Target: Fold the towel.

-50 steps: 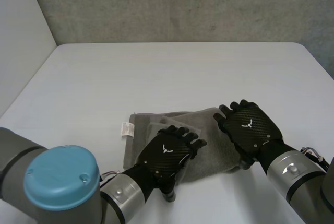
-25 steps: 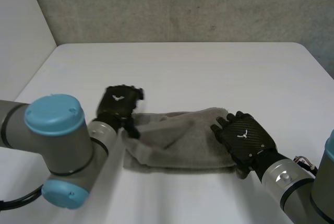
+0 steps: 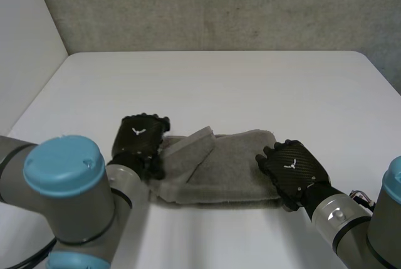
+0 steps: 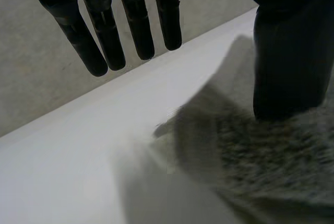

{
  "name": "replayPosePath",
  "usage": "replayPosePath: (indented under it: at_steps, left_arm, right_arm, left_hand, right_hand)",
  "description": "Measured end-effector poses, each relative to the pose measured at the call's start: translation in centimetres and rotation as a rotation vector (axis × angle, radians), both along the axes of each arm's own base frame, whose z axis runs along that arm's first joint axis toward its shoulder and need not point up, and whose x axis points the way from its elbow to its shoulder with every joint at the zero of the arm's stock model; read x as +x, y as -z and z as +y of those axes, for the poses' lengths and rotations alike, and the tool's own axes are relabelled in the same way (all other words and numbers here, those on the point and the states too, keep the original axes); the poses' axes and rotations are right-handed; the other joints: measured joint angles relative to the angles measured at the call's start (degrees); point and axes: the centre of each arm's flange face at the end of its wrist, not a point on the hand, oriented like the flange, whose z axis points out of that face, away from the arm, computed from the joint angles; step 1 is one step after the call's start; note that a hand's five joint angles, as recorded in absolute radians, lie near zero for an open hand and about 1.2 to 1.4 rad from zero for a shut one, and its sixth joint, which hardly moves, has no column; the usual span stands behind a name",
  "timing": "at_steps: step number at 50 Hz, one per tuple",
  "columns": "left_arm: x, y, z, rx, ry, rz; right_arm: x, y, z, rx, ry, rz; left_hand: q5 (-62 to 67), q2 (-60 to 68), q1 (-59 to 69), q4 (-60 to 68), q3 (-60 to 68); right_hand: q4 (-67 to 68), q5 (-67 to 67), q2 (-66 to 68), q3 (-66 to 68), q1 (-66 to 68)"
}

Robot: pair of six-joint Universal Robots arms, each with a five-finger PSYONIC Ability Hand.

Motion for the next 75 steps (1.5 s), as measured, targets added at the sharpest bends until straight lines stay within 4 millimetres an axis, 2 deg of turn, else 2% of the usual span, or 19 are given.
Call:
replayPosePath:
  at_steps: [7, 13, 20, 27, 32, 36, 42, 50, 55, 59, 64, 71, 75]
  left_arm:
    - [-1.6, -0.2, 2.4, -0.004, 0.101, 0.012]
    - [-3.0, -0.7, 2.9, -0.023, 0.168, 0.032]
    - [-4.7, -0.3, 1.8, -0.060, 0.207, -0.004]
    - [-6.3, 1.4, -0.1, -0.105, 0.220, -0.098]
    - [-6.6, 2.2, -1.2, -0.116, 0.204, -0.124]
    - [-6.0, 2.2, -2.3, -0.114, 0.160, -0.127]
    - [-3.7, 2.0, -4.2, -0.105, 0.054, -0.128]
    - [-1.3, 1.3, -5.0, -0.131, -0.122, -0.127]
    - [-0.6, 1.4, -5.0, -0.130, -0.175, -0.137]
    - [-0.4, 1.8, -4.5, -0.115, -0.160, -0.146]
    - [-0.9, 1.5, -2.8, -0.107, -0.093, -0.139]
    - [-1.6, -0.5, 0.0, -0.139, -0.015, -0.106]
    - [-1.3, -2.0, 1.1, -0.165, -0.003, -0.084]
  right_arm:
    - [-0.1, 0.2, 0.0, 0.003, 0.002, 0.001]
    - [-0.1, 0.4, 0.2, 0.007, 0.001, 0.003]
    - [-0.2, 0.6, 0.2, 0.007, 0.001, 0.003]
    - [-0.2, 0.8, 0.2, 0.003, 0.002, 0.001]
    - [-0.2, 1.0, 0.2, 0.004, 0.003, 0.002]
    - [-0.1, 1.3, 0.1, 0.004, 0.002, 0.002]
    - [0.1, 1.7, -0.1, -0.006, -0.001, -0.001]
    - [0.1, 1.8, -0.3, -0.014, 0.002, -0.003]
    - [0.2, 1.8, -0.3, -0.014, 0.001, -0.001]
    - [0.1, 1.9, -0.2, -0.011, 0.002, 0.006]
    - [-0.1, 2.0, -0.2, -0.006, 0.009, 0.031]
    - [-1.1, 1.5, -0.2, -0.022, 0.050, 0.125]
    - [-1.6, -0.2, -0.6, -0.101, 0.082, 0.188]
  left_hand:
    - [-3.29, -2.07, -2.81, -2.78, -3.04]
    - [-3.67, -2.08, -3.11, -2.86, -3.29]
    - [-3.96, -2.08, -3.33, -2.87, -3.62]
    - [-4.00, -2.09, -3.34, -2.87, -3.74]
    - [-3.93, -2.09, -3.34, -2.87, -3.74]
    - [-3.90, -2.09, -3.34, -2.87, -3.74]
    - [-3.82, -2.09, -3.33, -2.87, -3.74]
    - [-3.85, -2.09, -3.34, -2.87, -3.74]
    - [-3.85, -2.09, -3.33, -2.87, -3.74]
    - [-3.89, -2.09, -3.34, -2.87, -3.74]
    - [-3.90, -2.09, -3.34, -2.87, -3.74]
    - [-4.78, -3.08, -4.23, -4.11, -4.50]
    - [-6.33, -4.50, -5.64, -5.73, -6.07]
  right_hand:
    - [0.60, 0.63, 0.00, 0.66, 0.56]
    - [0.73, 0.86, 0.29, 0.67, 0.84]
    - [2.77, 2.61, 2.80, 2.73, 3.24]
    - [5.12, 4.90, 5.28, 5.13, 5.96]
    - [5.92, 5.81, 6.04, 5.91, 6.84]
    - [9.26, 8.80, 9.52, 9.22, 10.12]
    - [21.11, 20.52, 21.83, 21.37, 22.10]
    - [43.14, 42.10, 43.27, 42.86, 43.59]
    - [51.50, 50.16, 49.27, 51.41, 49.78]
    - [51.69, 50.16, 49.27, 51.66, 49.78]
    - [51.69, 50.16, 49.27, 51.66, 49.78]
    - [51.69, 50.16, 49.27, 51.66, 49.79]
    - [51.69, 50.16, 49.27, 51.66, 49.85]
